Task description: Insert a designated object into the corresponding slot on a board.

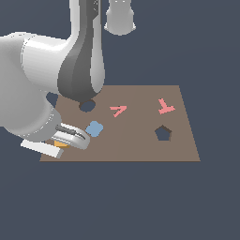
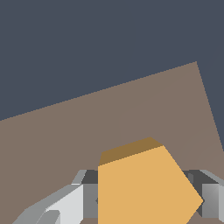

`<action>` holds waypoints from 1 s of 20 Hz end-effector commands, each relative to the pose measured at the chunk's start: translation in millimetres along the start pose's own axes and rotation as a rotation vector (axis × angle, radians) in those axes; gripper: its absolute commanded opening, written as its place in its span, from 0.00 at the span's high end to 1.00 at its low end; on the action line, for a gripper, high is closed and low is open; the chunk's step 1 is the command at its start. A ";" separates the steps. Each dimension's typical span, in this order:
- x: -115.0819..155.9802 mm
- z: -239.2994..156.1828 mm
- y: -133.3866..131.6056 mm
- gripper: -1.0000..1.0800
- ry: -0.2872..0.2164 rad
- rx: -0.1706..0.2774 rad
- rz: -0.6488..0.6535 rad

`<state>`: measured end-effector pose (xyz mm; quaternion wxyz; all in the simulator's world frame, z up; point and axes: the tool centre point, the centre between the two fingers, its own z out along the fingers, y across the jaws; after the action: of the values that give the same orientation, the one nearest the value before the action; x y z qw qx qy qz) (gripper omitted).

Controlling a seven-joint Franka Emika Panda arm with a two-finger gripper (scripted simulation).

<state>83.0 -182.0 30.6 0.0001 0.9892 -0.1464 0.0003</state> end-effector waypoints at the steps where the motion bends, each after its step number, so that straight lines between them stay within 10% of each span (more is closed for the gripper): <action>1: -0.3 0.7 -0.2 1.00 -0.001 0.000 0.000; 11: 3.1 -0.4 -12.9 1.00 0.000 0.000 -0.046; 20: 9.7 -2.7 -83.5 1.00 0.000 0.000 -0.288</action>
<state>111.7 -119.5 32.4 0.0004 0.9996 -0.0277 0.0000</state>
